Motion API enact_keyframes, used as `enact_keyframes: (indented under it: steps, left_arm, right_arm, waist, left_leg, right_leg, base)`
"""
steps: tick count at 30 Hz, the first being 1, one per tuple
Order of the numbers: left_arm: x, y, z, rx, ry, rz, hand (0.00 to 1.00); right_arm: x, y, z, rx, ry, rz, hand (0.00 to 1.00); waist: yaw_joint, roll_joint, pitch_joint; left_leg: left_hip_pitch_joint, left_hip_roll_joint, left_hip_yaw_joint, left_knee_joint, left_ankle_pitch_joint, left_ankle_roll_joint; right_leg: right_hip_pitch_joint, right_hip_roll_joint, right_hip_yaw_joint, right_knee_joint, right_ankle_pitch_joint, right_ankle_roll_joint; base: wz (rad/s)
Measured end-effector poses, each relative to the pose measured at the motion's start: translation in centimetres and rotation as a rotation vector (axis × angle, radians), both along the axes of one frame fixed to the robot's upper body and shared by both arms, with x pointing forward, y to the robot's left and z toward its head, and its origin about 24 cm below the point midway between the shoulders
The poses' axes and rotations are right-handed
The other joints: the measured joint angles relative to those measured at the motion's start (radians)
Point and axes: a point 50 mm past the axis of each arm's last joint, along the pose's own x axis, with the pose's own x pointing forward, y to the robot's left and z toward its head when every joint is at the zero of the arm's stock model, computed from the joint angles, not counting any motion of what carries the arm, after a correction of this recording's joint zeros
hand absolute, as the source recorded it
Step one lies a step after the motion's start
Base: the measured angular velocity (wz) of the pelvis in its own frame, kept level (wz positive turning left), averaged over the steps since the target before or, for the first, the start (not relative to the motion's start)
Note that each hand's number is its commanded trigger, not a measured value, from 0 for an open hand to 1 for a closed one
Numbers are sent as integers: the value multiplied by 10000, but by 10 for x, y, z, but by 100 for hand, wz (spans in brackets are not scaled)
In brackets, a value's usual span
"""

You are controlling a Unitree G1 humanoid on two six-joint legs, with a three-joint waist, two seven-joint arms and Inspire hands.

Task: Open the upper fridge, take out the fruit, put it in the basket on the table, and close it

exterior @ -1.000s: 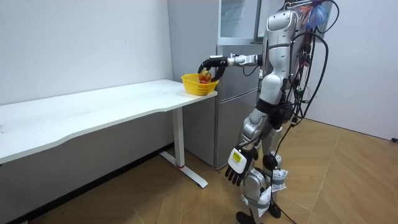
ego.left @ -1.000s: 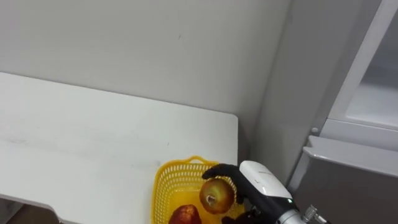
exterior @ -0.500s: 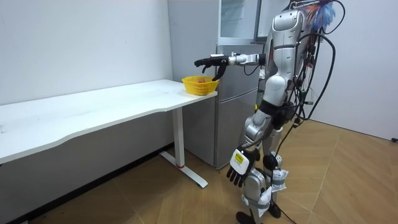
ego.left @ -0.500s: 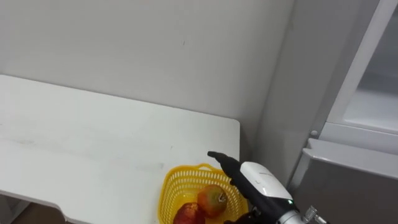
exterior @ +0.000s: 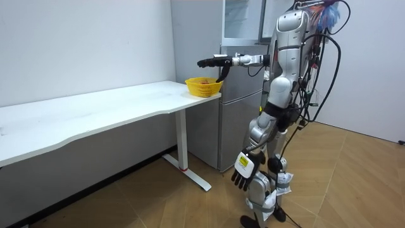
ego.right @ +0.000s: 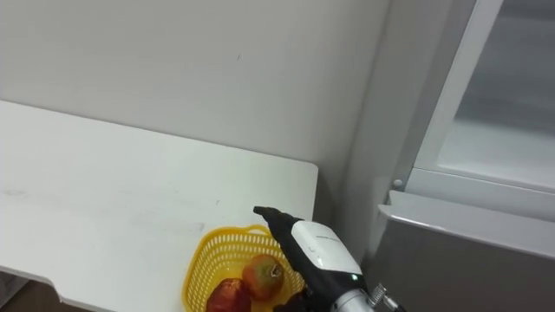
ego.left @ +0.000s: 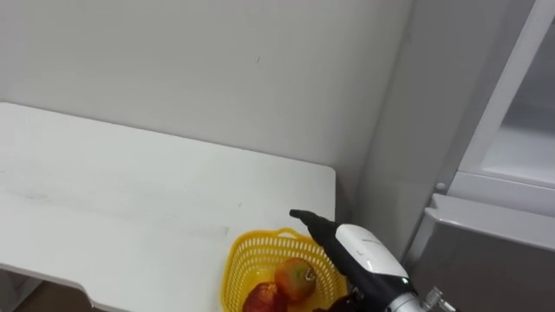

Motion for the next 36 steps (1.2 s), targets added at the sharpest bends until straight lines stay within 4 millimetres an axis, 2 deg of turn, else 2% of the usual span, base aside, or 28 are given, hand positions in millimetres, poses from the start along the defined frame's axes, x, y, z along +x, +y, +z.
enact_keyframes:
  steps: [1, 4, 6, 8, 10, 15, 19, 21, 24, 27, 30, 36]
  left_arm:
    - [0, 0, 0, -25, 1, 9, 0]
    - [0, -2, 0, -81, -11, 18, 0]
    - [-1, -2, -1, -79, -7, 46, 0]
    - [-9, -3, -2, -33, 150, 97, 0]
    - [-13, -5, -2, -21, 206, 142, 0]
    - [-15, -13, -5, -118, 169, 254, 0]
    - [-18, -14, -5, 6, 228, 248, 0]
    - [-20, -16, -6, 67, 228, 291, 0]
    - [-21, -18, -7, 46, 223, 304, 0]
    - [-24, -19, -7, 69, 300, 300, 0]
    - [-27, -19, -7, 225, 304, 339, 0]
    - [-32, -23, -9, 292, 299, 468, 0]
  right_arm:
    - [0, 1, 5, 87, -199, 49, 0]
    - [-2, 6, 18, 377, -671, 276, 0]
    - [-5, 10, 27, 731, -952, 492, 0]
    - [-9, 18, 40, 1527, -1284, 803, 0]
    - [-12, 22, 48, 2259, -1457, 958, 0]
    - [-19, 11, 55, 3697, -1664, 414, 0]
    - [-31, 5, 65, 4644, -2167, 202, 0]
    - [-41, 2, 73, 5098, -2673, 177, 0]
    - [-47, 0, 75, 5665, -3001, -36, 0]
    - [-54, -7, 74, 6065, -3394, -589, 0]
    - [-61, -14, 71, 6395, -3513, -1094, 0]
    - [-71, -33, 61, 7580, -3773, -2582, 0]
  waist:
    - [-7, 42, 6]
    - [-44, 199, -46]
    - [-195, 307, -50]
    - [-349, 473, -88]
    - [-533, 527, -116]
    - [-613, 629, -107]
    - [-994, 636, -109]
    - [-1093, 749, -106]
    - [-1309, 876, -154]
    - [-1614, 1043, -158]
    - [-1703, 1093, -161]
    - [-2122, 1063, -162]
  left_leg:
    - [-1, -4, 3, 1, 0, 1]
    - [12, -6, 36, -1, -1, 3]
    - [14, -10, 27, -8, 4, 12]
    - [31, -11, 25, -13, 5, 14]
    - [51, -14, 35, -16, 6, 14]
    - [148, 12, 262, -12, 6, 14]
    - [144, 27, 301, 12, -2, 19]
    - [221, 75, 551, 4, -14, 30]
    - [219, 91, 681, 1, -14, 31]
    - [249, 100, 831, -19, -4, 34]
    - [258, 111, 903, -32, -2, 34]
    - [309, 147, 1237, -174, -3, 33]
  right_leg:
    - [-3, -2, 9, 0, 0, 0]
    - [-6, -3, 93, 1, 2, 4]
    - [4, -4, 103, 2, 4, 7]
    - [12, 0, 130, 0, 4, 8]
    - [15, 1, 167, 2, 3, 10]
    - [14, 9, 355, 42, 3, 10]
    - [1, 15, 422, 105, 3, 9]
    - [-32, 38, 616, 179, 4, 8]
    - [-122, 44, 734, 238, 10, 0]
    - [-202, 51, 901, 316, 10, -3]
    - [-193, 110, 1071, 194, 34, -1]
    - [-343, 182, 1433, 188, 78, 3]
  base:
    - [0]
    - [-2]
    - [0]
    - [0]
    - [-3]
    - [-9]
    - [-4]
    - [-21]
    - [-16]
    - [-14]
    - [-10]
    - [-15]
